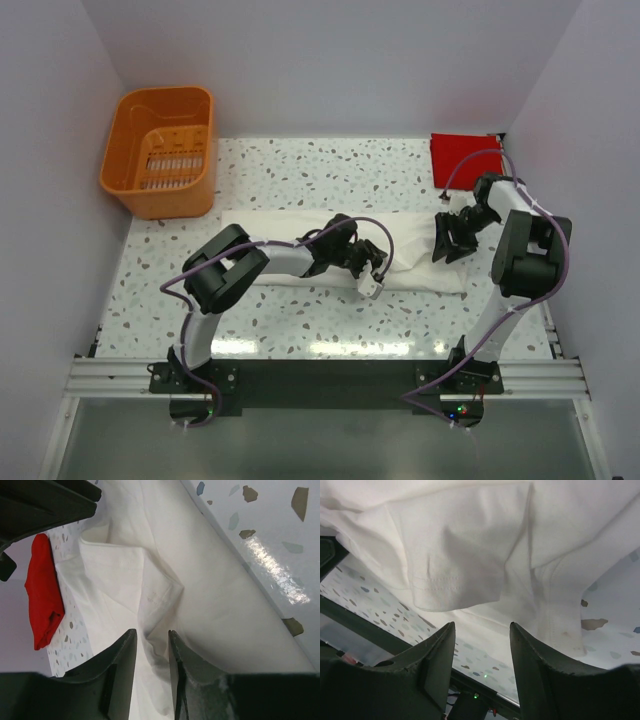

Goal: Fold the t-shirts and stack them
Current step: Fold the tshirt

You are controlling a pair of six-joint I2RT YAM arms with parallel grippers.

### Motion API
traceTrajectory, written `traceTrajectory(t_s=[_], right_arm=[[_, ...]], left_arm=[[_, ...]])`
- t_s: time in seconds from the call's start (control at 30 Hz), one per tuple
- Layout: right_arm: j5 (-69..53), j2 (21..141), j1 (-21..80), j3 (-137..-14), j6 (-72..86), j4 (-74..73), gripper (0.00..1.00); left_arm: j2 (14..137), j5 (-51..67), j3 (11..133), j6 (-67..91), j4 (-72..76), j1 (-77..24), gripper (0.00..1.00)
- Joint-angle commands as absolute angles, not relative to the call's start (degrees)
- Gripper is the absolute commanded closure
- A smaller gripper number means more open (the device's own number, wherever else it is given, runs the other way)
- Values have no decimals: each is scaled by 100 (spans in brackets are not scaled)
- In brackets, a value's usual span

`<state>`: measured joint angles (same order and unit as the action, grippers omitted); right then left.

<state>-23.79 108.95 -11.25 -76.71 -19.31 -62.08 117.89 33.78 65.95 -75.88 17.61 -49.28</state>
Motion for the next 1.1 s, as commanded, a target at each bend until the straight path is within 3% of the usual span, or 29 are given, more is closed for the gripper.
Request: traceTrajectory(t_s=[0.0, 0.67, 0.9, 1.07], right_arm=[[-2689, 10881, -1116, -7892, -1670, -6056, 48], [-2926, 11452, -1055, -8165, -1275, -5897, 50], [-3190, 11339, -1055, -8323, -1484, -6108, 48], [-3015, 11145, -1046, -8367, -1819, -6214, 48]], left_arm=[[11514, 3665, 6565, -7585, 1995, -4966, 63], [11848, 3806, 6715, -7840, 2039, -5124, 62], [11847, 3876, 6671, -7866, 2224, -5150, 55], [11988, 3859, 6767, -8033, 2188, -5168, 59]])
